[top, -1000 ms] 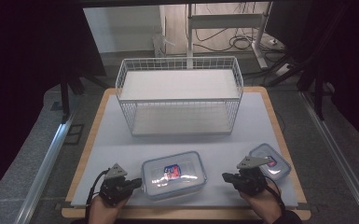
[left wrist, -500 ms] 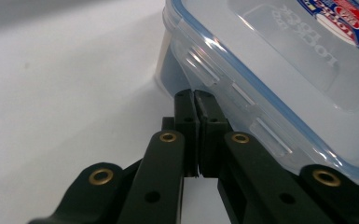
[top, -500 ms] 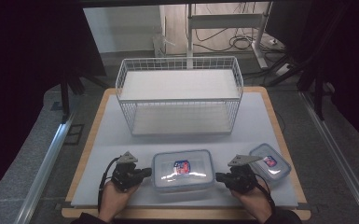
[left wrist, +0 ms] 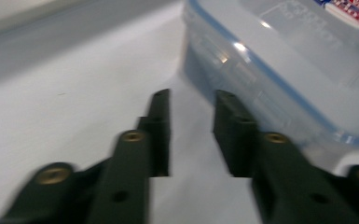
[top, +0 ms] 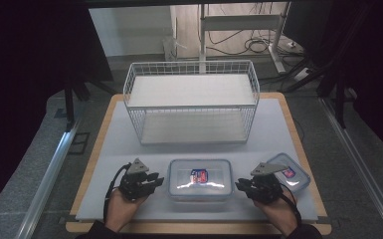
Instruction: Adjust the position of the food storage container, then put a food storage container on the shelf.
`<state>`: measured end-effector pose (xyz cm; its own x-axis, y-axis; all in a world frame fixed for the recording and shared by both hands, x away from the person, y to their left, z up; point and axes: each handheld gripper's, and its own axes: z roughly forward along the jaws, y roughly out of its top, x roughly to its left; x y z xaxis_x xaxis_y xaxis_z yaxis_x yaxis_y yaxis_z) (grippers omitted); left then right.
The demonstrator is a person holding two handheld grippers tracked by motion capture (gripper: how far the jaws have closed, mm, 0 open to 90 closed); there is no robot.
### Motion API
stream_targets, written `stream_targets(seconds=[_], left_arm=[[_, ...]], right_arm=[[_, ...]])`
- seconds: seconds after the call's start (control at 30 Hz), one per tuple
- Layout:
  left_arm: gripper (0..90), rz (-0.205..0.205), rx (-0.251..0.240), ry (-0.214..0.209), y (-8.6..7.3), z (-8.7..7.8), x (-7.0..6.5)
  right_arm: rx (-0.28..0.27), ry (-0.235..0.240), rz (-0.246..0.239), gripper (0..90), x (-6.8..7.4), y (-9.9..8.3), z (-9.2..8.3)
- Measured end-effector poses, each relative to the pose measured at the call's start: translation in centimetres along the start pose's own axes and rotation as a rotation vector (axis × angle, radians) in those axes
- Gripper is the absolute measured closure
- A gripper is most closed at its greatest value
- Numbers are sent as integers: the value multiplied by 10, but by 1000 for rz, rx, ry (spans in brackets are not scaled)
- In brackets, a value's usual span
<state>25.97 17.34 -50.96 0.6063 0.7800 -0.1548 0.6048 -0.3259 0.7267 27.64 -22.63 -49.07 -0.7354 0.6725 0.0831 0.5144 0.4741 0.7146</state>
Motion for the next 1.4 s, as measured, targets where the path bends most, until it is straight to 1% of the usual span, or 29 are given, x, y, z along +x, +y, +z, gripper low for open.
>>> stream_targets(seconds=[0.03,0.07,0.1,0.17,0.23,0.3,0.4,0.47,0.57,0.7,0.87,0.93,1.0,1.13,1.2,1.3,1.33,1.4], left_arm=[[593,19,-14,19,-5,-7,2],[539,32,-22,36,-9,-10,1],[481,42,-25,47,-11,-12,1],[415,68,-22,72,-16,-16,0],[338,65,-38,71,-19,-17,-1],[278,72,-45,67,-21,-17,-3],[212,90,-44,65,-25,-17,-7],[193,100,-47,62,-27,-18,-10],[127,108,-38,62,-31,-18,-12],[101,124,-23,54,-36,-17,-12],[84,130,-35,53,-36,-17,-12],[76,128,-39,49,-36,-18,-12],[67,119,-44,38,-36,-17,-11],[36,114,-48,39,-36,-16,-8],[21,100,-63,21,-36,-16,-7],[16,106,-49,30,-36,-14,-7],[16,113,-44,30,-36,-13,-7],[12,112,-40,21,-35,-13,-7]], right_arm=[[-3,-9,-4,708,-1,-1,-1],[-1,-18,-11,666,-3,-1,-2],[-8,-19,-14,618,-4,-3,-3],[-10,-19,-12,535,-6,-4,-3],[-16,-21,-18,470,-8,-6,-4],[-24,-21,-22,422,-9,-7,-5],[-37,-12,-26,356,-10,-9,-5],[-43,-2,-31,329,-11,-10,-6],[-40,-9,-38,276,-11,-12,-5],[-27,1,-38,243,-12,-13,-3],[-12,6,-41,219,-12,-14,0],[-11,6,-42,203,-11,-14,0],[-15,4,-38,185,-12,-14,0],[-16,2,-35,153,-11,-13,0],[-12,3,-41,133,-10,-13,1],[2,0,-52,114,-9,-12,0],[-1,1,-51,102,-8,-11,0],[-11,-4,-54,86,-8,-10,-2]])
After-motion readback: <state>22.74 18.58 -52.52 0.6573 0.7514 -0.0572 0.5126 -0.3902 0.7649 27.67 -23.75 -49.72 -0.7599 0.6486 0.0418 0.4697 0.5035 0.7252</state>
